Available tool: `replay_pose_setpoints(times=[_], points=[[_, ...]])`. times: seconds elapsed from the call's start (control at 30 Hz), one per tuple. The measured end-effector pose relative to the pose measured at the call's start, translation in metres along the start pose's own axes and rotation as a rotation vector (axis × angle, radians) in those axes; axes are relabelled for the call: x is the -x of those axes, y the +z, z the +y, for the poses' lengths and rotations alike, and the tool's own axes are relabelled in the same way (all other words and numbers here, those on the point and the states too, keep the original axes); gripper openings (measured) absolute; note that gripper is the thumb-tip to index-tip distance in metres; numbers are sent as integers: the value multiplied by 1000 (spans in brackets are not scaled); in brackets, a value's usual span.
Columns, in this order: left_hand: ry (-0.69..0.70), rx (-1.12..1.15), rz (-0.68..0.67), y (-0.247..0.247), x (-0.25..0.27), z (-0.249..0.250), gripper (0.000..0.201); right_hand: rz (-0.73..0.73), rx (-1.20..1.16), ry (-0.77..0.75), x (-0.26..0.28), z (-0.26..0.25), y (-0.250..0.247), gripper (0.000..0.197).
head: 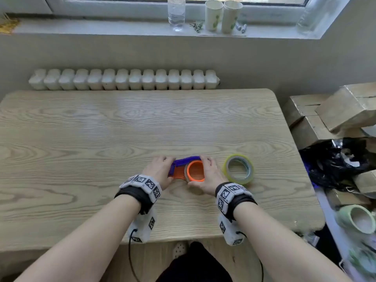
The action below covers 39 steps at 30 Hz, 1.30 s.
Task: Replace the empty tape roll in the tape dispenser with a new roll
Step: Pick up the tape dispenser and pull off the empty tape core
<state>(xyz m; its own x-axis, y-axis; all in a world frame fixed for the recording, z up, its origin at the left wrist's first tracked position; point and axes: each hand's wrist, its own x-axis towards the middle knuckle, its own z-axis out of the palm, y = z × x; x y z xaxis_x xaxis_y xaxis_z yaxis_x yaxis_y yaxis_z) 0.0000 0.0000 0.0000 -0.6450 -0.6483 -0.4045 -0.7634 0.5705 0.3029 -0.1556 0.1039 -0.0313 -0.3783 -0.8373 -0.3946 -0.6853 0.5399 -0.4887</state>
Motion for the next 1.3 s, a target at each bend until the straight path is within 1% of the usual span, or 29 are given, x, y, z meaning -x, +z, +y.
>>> replay_pose_setpoints(times=[0.07,0.1,0.17,0.23,0.33,0.5,0.67,0.77,0.9,1.0,1.1,1.2,1.3], points=[[-16,39,-64,4,-4,-5,81,-50,-19,50,-3,2,2,115],[-29,56,-84,8,-5,-8,85,-73,-21,73,-2,2,3,119],[-64,88,-120,12,-9,-11,85,-87,-22,72,-4,3,6,123],[-93,118,-138,16,-12,-13,80,-79,-28,54,-5,3,8,123],[-125,182,-123,17,-14,-11,72,-50,-34,45,-6,5,10,121],[-161,358,-95,18,-18,-6,54,-52,-17,29,-11,4,5,108],[-200,441,-117,17,-19,-4,45,-35,11,-11,-9,4,2,102],[-220,523,-84,15,-17,-2,40,-17,10,-27,-7,4,-1,102],[-284,668,-3,6,-16,2,33,36,4,-93,-3,1,-16,98],[-322,765,53,-7,-16,8,35,74,-2,-145,-1,-4,-33,96],[-354,745,78,-23,-16,13,50,101,-6,-188,2,-11,-51,97],[-364,577,94,-32,-18,18,67,129,-5,-230,6,-18,-68,98],[-329,427,109,-39,-19,22,70,163,-11,-268,6,-22,-83,99]])
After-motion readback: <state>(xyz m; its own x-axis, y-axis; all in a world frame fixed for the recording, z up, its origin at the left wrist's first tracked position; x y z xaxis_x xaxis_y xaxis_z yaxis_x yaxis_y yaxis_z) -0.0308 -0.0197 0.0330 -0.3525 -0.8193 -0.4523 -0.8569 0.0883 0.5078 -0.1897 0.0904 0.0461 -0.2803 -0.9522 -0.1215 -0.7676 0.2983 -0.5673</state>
